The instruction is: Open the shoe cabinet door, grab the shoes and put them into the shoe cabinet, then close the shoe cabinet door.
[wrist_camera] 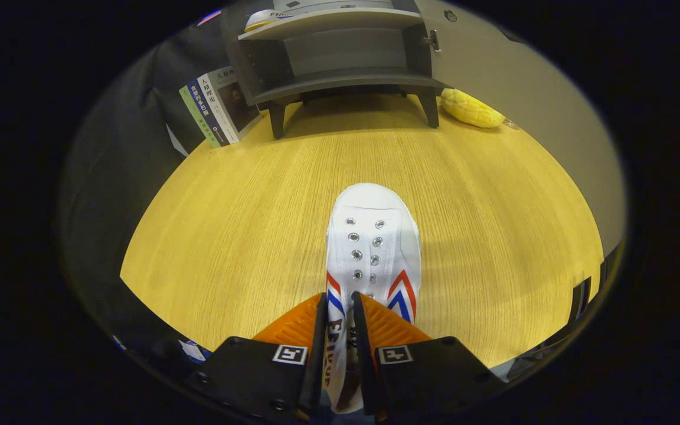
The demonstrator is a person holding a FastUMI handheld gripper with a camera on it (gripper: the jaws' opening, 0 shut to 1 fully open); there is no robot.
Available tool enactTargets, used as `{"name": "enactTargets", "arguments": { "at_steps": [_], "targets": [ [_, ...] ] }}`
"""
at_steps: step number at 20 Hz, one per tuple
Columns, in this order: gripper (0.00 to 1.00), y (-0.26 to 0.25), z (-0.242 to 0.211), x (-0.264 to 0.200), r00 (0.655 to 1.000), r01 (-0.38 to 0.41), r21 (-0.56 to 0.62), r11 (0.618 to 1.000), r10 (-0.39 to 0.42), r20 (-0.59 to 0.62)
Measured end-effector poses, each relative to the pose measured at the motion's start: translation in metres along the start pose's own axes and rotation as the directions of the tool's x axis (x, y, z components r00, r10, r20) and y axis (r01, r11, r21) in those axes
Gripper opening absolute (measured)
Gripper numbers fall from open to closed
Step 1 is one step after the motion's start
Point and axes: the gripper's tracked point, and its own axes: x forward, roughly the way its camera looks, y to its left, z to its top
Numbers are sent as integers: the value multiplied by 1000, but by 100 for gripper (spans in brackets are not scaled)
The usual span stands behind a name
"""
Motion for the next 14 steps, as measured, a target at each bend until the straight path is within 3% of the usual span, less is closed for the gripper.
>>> {"name": "enactTargets", "arguments": {
  "at_steps": [3,7,14],
  "targets": [
    [2,5,-1,2,999,-41,40,998,41,-2],
    [2,6,7,-8,998,-27,-13,1000,28,53],
    [2,17,43,-37,986,-108,16,994,105,126]
  ]
}}
